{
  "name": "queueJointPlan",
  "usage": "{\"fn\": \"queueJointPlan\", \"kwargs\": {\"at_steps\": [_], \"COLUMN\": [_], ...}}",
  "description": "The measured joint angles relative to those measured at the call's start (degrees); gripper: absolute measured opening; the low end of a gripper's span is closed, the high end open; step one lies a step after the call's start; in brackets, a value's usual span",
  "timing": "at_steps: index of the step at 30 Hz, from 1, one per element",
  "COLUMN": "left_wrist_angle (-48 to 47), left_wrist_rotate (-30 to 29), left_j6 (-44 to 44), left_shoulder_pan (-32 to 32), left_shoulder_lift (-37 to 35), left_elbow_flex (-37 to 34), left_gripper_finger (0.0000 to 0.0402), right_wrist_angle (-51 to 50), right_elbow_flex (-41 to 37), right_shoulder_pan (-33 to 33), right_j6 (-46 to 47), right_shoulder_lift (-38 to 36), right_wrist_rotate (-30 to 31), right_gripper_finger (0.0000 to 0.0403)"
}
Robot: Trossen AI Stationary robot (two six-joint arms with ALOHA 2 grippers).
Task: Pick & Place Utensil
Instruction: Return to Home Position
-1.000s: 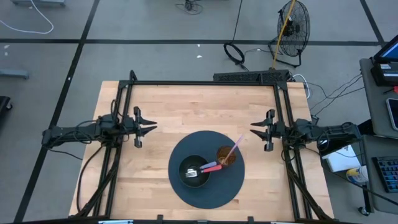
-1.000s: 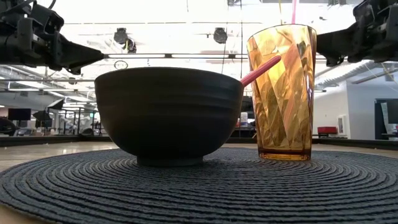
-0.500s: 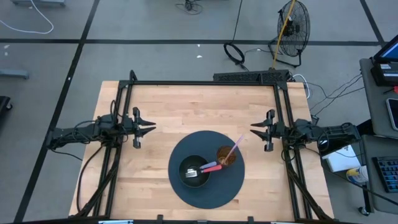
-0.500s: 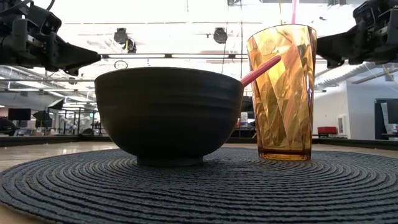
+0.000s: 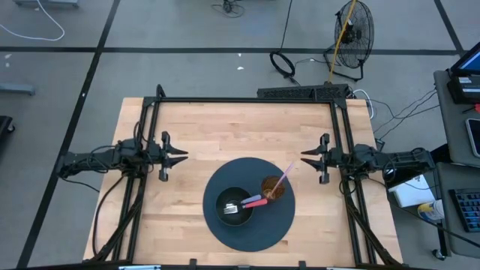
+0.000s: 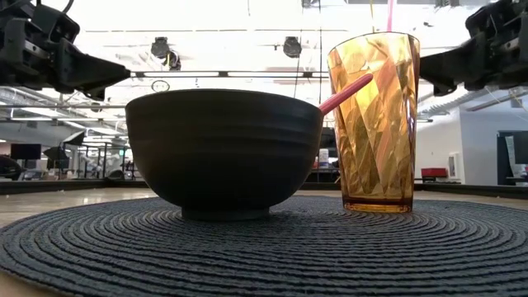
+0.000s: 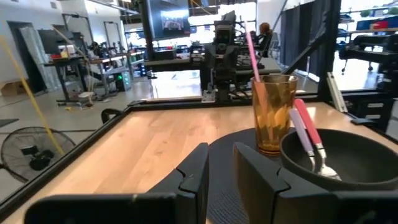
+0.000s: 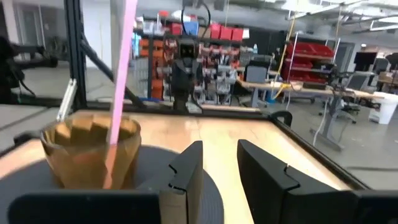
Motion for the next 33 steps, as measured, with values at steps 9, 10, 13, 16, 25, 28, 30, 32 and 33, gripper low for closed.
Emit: {"fn": "queueJointPlan", "kwargs": {"at_steps": [9, 10, 13, 16, 25, 28, 30, 32, 33], "left_wrist_angle": [-0.1, -0.1, -0.1, -0.1, 0.1, 0.1, 0.1, 0.1, 0.1], "left_wrist_rotate": [-0.4, -0.5, -0.5, -0.5, -0.5, -0.5, -0.5, -0.5, -0.5], "left_j6": [-0.1, -0.2, -0.2, -0.8, -1.7, -1.7, -1.7, -1.7, -1.7], "left_shoulder_pan": [-1.9, -1.9, -1.9, -1.9, -1.8, -1.8, -1.8, -1.8, -1.8], "left_shoulder_lift": [1.5, 2.0, 3.2, 4.2, 4.7, 4.7, 4.7, 4.7, 4.7], "left_elbow_flex": [0.0, 0.0, 0.0, 0.0, 0.0, 0.0, 0.0, 0.0, 0.0], "left_gripper_finger": [0.0076, 0.0076, 0.0076, 0.0076, 0.0076, 0.0076, 0.0076, 0.0076, 0.0076], "right_wrist_angle": [-2.6, -3.0, -3.8, -4.0, -2.7, -1.7, -1.8, -1.7, -1.7], "right_elbow_flex": [0.0, 0.0, 0.0, 0.0, -0.1, -0.1, -0.1, -0.1, -0.1], "right_shoulder_pan": [0.0, 0.0, 0.0, 0.0, 0.0, 0.0, 0.0, 0.0, 0.0], "right_j6": [-0.3, -0.2, -0.4, -1.4, -1.6, -1.6, -1.6, -1.6, -1.6], "right_shoulder_lift": [0.1, 0.1, 0.1, 0.1, 0.1, 0.1, 0.1, 0.1, 0.1], "right_wrist_rotate": [0.2, 0.2, 0.1, 0.0, 0.0, 0.0, 0.0, 0.0, 0.0], "right_gripper_finger": [0.0094, 0.0094, 0.0095, 0.0098, 0.0098, 0.0096, 0.0095, 0.0096, 0.0096]}}
